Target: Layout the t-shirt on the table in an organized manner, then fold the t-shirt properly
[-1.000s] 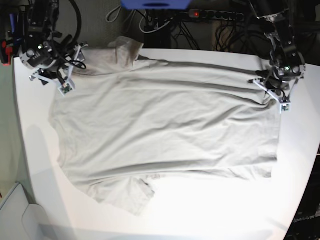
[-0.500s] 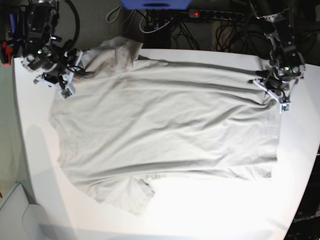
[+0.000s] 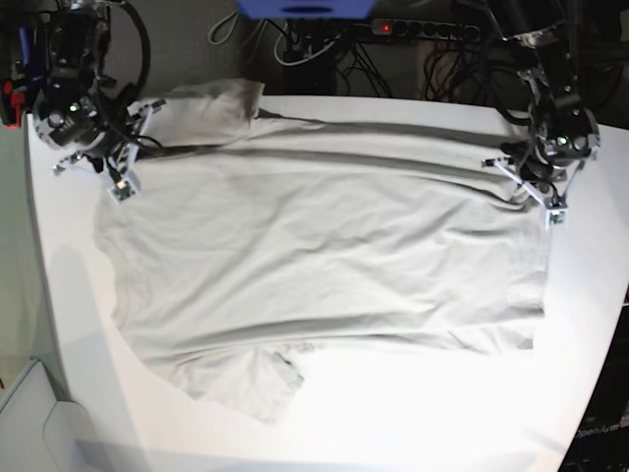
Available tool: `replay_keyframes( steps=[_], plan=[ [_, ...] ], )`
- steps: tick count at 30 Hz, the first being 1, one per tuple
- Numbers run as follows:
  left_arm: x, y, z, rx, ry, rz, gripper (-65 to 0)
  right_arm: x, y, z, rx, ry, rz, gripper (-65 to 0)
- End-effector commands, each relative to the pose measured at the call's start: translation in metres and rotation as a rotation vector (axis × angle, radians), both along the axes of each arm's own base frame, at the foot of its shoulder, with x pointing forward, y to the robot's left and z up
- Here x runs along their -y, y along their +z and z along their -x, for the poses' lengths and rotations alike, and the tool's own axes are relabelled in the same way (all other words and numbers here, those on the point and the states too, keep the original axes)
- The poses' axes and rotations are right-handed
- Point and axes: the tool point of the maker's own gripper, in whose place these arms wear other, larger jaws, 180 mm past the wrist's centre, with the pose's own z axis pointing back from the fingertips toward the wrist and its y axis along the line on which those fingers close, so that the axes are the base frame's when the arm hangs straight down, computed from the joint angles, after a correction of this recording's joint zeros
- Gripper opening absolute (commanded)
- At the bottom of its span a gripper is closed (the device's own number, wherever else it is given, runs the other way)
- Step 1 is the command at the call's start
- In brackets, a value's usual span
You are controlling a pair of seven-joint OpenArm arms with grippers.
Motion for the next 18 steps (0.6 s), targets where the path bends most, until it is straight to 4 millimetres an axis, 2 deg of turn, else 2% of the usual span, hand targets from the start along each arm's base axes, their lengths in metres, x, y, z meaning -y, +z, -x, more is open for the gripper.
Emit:
replay_keyframes(
  steps=[1,5,12,15,18],
  plan=[
    [-0.007,0.028,-0.022,0.094,-0.006,-0.042,-64.5,0.005,0.023,-0.019,0.081,0.011,0.028,-65.0],
    [-0.008,0.056,-0.04,0.138,-0.007,-0.06,-64.5,0.009,0.058,-0.041,0.183,0.032,0.074,-65.0],
    [-0.01,0.099,-0.077,0.201,0.01,-0.059,-64.5,0.022,0.09,-0.072,0.256,0.021,0.127,-65.0],
    [-0.01,0.121,-0.102,0.26,0.013,-0.05,-64.5,0.022,0.109,-0.09,0.318,0.019,0.127,-65.0],
    [0.002,0.137,-0.134,0.294,-0.034,-0.042,-64.5,0.025,0.125,-0.115,0.37,0.005,0.113,-65.0]
  ],
)
